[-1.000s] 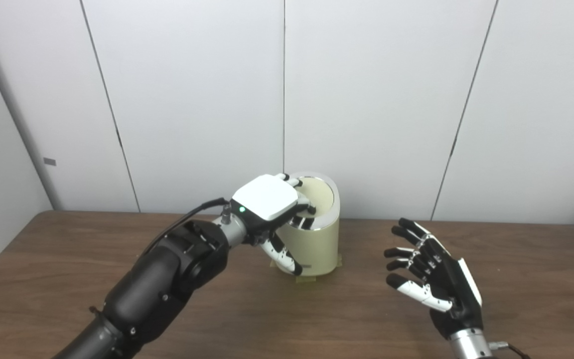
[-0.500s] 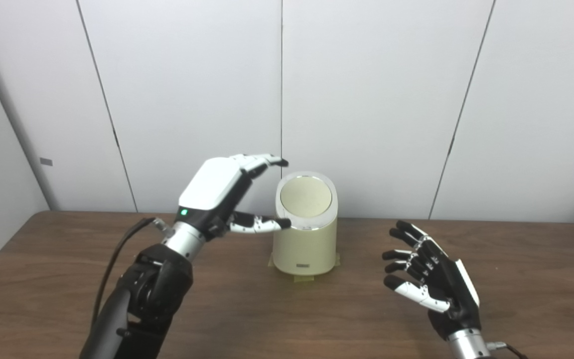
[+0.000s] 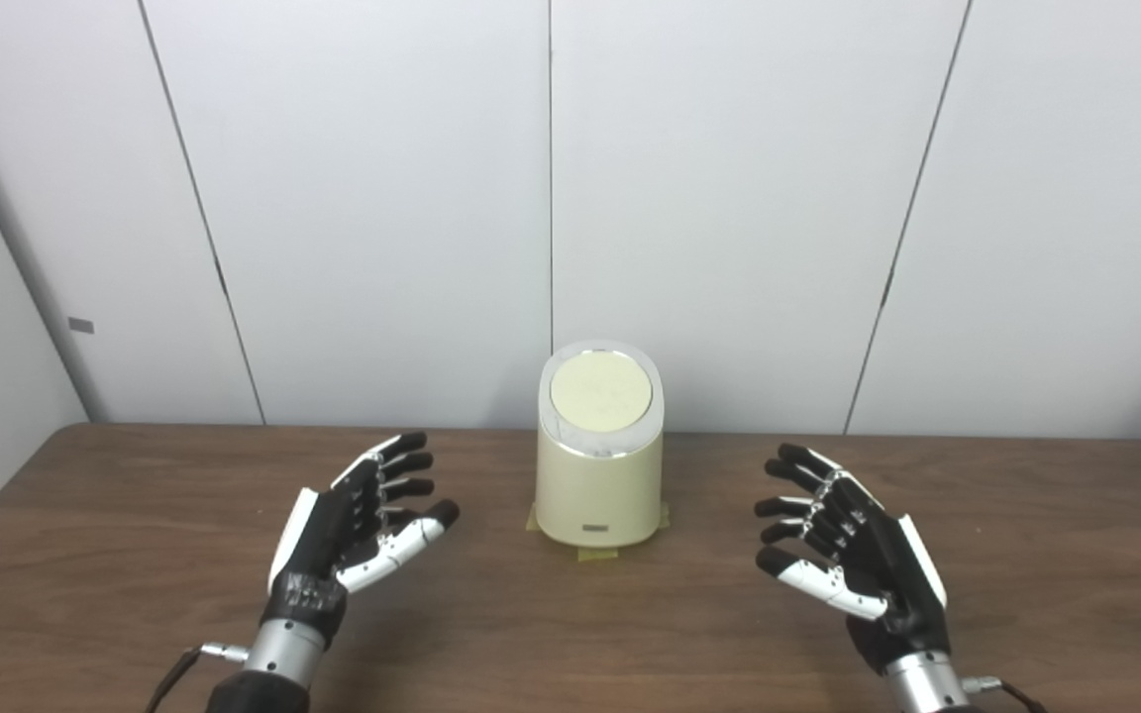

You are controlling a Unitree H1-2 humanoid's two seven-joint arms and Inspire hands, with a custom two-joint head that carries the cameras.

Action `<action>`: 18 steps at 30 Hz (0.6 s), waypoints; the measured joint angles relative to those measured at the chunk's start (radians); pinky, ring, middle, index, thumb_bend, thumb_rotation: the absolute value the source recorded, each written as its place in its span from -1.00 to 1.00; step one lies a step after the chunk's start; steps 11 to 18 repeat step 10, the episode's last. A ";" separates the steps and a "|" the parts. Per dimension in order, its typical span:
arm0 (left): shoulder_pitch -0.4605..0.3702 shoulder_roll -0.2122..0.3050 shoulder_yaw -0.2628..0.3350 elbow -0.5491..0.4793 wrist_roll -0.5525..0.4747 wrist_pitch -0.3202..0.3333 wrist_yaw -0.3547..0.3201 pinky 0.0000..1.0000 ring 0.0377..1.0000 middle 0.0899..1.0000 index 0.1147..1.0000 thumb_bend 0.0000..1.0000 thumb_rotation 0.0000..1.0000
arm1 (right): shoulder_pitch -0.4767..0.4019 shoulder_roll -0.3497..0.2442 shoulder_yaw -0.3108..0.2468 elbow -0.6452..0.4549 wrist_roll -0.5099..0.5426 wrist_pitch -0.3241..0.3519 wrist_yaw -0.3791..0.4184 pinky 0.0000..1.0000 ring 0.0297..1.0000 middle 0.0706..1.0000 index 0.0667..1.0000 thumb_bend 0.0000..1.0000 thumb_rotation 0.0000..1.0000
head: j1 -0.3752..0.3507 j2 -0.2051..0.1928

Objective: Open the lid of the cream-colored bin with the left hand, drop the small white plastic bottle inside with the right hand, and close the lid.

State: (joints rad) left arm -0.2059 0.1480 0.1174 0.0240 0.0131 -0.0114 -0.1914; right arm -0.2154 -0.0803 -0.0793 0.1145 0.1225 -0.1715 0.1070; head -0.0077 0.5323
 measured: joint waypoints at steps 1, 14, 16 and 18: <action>0.002 0.003 0.001 0.023 -0.021 -0.017 -0.005 0.07 0.34 0.49 0.61 0.46 -0.43 | 0.000 -0.001 0.000 0.001 0.000 0.000 0.000 0.00 0.23 0.54 0.55 0.71 -0.49 | 0.002 0.000; 0.007 0.005 -0.031 0.104 -0.027 -0.122 0.004 0.16 0.36 0.49 0.57 0.41 -0.63 | 0.006 0.004 0.006 -0.006 -0.052 0.001 -0.035 0.23 0.33 0.59 0.58 0.76 -0.42 | 0.000 -0.002; 0.007 0.005 -0.031 0.104 -0.027 -0.122 0.004 0.16 0.36 0.49 0.57 0.41 -0.63 | 0.006 0.004 0.006 -0.006 -0.052 0.001 -0.035 0.23 0.33 0.59 0.58 0.76 -0.42 | 0.000 -0.002; 0.007 0.005 -0.031 0.104 -0.027 -0.122 0.004 0.16 0.36 0.49 0.57 0.41 -0.63 | 0.006 0.004 0.006 -0.006 -0.052 0.001 -0.035 0.23 0.33 0.59 0.58 0.76 -0.42 | 0.000 -0.002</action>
